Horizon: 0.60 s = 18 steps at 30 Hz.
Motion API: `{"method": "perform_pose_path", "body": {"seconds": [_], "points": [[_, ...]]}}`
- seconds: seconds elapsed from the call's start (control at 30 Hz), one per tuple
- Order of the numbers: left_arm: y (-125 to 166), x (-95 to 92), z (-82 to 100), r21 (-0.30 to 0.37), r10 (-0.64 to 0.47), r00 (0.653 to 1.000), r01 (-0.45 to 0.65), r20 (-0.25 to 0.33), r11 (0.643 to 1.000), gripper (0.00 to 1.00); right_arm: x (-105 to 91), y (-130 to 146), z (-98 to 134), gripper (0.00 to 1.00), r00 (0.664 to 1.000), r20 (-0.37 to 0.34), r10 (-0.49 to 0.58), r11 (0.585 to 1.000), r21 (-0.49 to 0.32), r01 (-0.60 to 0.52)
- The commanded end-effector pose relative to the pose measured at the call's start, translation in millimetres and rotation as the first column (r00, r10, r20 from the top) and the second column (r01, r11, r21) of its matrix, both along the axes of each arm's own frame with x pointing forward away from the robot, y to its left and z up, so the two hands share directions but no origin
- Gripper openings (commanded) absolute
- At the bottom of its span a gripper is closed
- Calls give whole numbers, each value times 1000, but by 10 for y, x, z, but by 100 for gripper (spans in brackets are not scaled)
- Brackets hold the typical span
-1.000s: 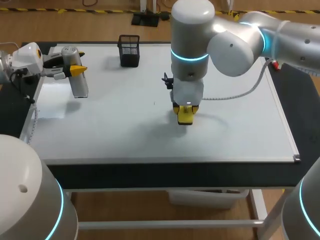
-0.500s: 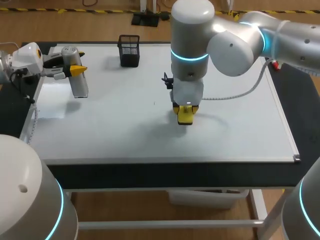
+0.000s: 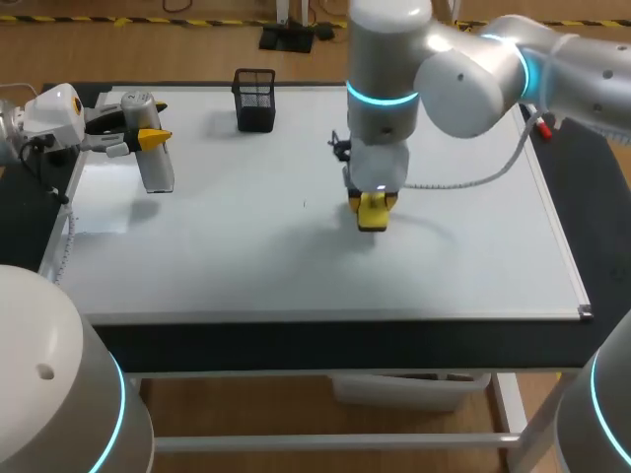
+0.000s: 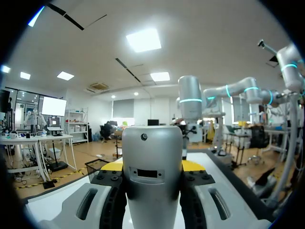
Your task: Pick up the inspection probe, press it on each red-marked spot on the whiteboard one by one, put down the probe, pick up the eraser, and wipe off all the red marks.
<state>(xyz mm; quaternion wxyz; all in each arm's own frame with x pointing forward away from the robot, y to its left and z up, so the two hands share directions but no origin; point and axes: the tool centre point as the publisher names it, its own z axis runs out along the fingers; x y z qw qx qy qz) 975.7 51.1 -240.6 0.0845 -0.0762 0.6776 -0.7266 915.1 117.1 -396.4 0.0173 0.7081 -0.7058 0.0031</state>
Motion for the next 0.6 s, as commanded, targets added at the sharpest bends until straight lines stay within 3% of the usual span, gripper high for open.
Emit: {"method": "perform_pose_path", "body": {"seconds": [0.03,0.27,0.6], "points": [[-6,-3,6,0,2,1000,-2,2,1000,0,290,-218,64,0,1000,-23,7,1000,8,-7],[-6,-3,6,0,2,1000,-2,2,1000,0,734,-519,180,0,1000,-13,2,999,-39,-3],[-6,-3,6,0,2,1000,-2,2,1000,0,1315,-732,179,0,999,-33,16,998,-60,-18]]}}
